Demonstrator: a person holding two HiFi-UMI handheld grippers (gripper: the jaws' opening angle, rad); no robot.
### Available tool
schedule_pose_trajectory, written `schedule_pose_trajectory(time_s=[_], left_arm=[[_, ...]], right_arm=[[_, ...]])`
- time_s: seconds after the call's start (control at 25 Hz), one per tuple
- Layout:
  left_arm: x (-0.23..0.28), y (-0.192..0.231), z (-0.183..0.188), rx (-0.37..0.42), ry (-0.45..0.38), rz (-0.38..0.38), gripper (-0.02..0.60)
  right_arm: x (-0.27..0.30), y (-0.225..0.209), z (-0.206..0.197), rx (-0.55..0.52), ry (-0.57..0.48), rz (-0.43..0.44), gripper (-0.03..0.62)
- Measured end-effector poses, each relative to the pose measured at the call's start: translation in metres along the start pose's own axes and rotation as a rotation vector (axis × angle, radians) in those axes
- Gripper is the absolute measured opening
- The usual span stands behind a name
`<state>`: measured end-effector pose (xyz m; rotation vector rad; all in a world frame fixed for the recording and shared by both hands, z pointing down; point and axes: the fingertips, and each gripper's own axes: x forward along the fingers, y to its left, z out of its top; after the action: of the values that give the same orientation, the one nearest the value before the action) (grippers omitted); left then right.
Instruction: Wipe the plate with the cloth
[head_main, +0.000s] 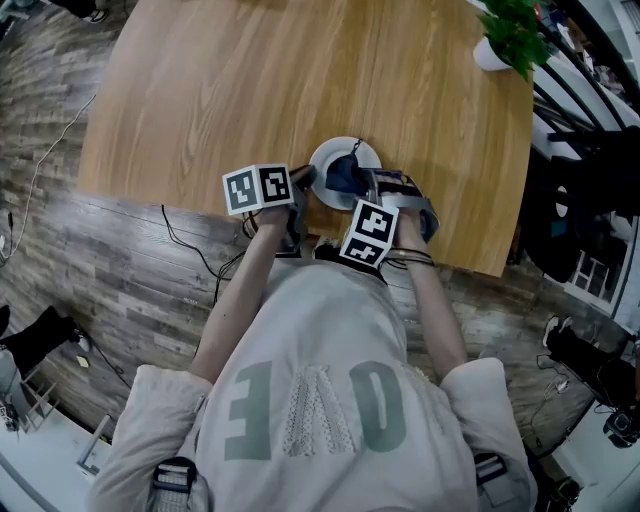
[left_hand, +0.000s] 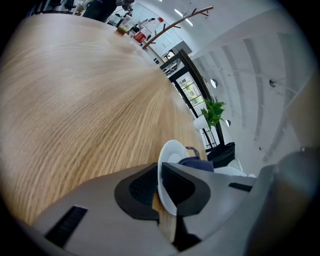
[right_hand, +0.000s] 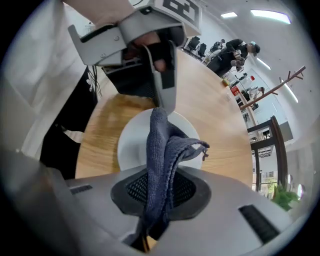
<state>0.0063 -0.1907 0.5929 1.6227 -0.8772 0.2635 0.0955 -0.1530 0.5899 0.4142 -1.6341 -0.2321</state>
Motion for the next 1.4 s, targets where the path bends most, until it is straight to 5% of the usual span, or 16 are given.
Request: schedule_pose_trajectory(time_s=[0.48,0.72,0.96,1.4], left_arm=[[0.001,-0.001,0.0,0.002,-0.007,0.004,0.034],[0.001,-0.001,0.0,-0.002,-0.002,0.0,0.034],[0.003,-0.002,0.0,-0.004,0.0,-0.004,0.034],[0.002,-0.001,-0.001,-0.004,0.0,-0.004,0.034]], right_arm=[[-0.033,0.063,0.016,-0.002,-0.093,0.179,0.057],[-0.024,-0.006,0.012,0.09,-0.09,0.042,0.057],[0.01,-0.074,0.011,0.058,-0.002,-0.106,0.057],[0.02,-0.037,0.02,-0.06,0.015,-0.057,0.057]])
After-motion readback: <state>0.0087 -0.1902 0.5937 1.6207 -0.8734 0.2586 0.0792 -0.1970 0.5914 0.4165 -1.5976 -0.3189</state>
